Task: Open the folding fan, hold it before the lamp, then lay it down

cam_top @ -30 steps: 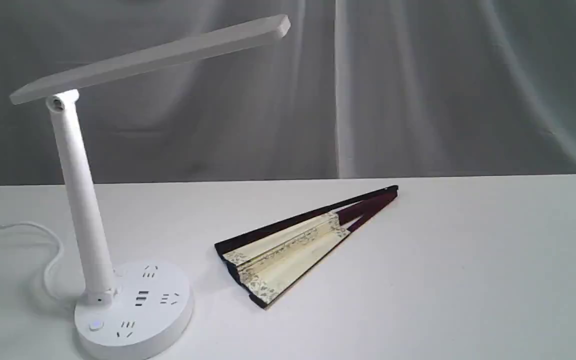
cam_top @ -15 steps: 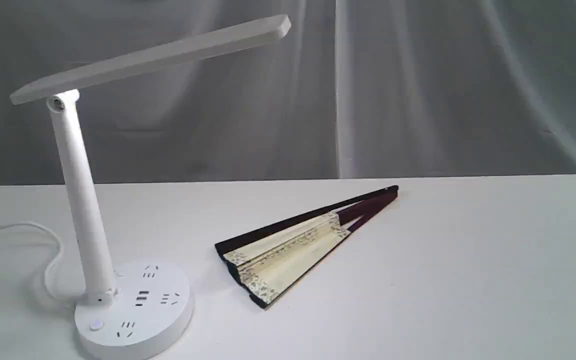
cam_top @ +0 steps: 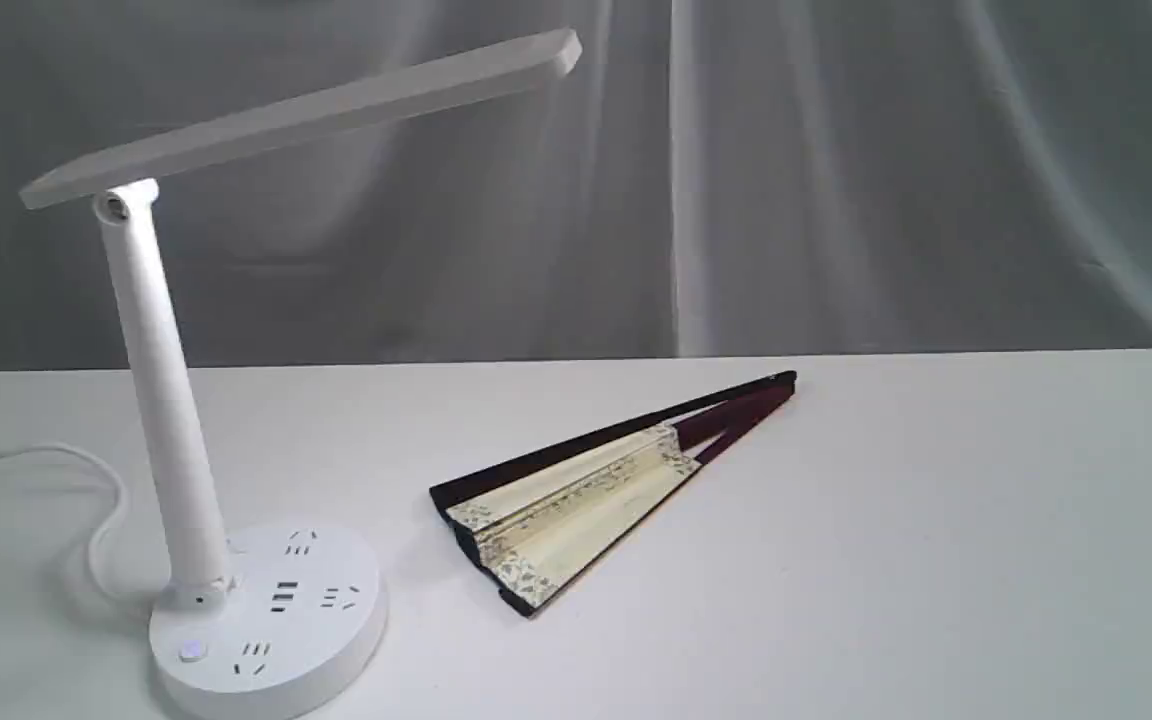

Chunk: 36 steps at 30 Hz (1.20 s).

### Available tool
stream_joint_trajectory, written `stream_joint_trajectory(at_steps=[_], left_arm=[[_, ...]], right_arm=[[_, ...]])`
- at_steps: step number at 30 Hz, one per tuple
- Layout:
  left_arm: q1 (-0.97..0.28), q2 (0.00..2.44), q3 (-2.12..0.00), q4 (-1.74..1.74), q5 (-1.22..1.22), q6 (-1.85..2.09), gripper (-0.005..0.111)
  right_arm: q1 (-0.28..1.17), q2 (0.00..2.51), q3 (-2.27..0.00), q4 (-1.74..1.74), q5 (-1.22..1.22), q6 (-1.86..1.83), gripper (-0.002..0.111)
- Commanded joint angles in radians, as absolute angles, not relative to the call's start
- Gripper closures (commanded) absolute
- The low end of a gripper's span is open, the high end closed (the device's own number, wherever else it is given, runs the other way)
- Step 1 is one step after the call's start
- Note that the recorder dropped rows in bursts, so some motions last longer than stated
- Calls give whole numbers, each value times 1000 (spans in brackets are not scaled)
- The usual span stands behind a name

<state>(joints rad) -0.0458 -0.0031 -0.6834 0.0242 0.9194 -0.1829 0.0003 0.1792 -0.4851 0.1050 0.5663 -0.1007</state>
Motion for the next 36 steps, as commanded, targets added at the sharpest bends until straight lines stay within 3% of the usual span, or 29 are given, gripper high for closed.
stream_joint_trajectory(at_steps=[1,17,20,28,32,36], left_arm=[[-41,0,-710,22,965,-188,107],[-41,333,-715,-55,827,-154,107],[-41,419,-715,-132,798,-110,107],[-41,592,-715,-252,782,62,107],[-41,665,-710,-292,782,96,105],[-41,748,-708,-370,782,192,95]], right_arm=[[4,230,-491,149,567,-95,108],[4,497,-491,349,472,-156,108],[4,556,-491,363,452,-156,102],[4,729,-501,557,463,-328,73],[4,840,-570,648,536,-422,69],[4,955,-650,709,561,-437,69]])
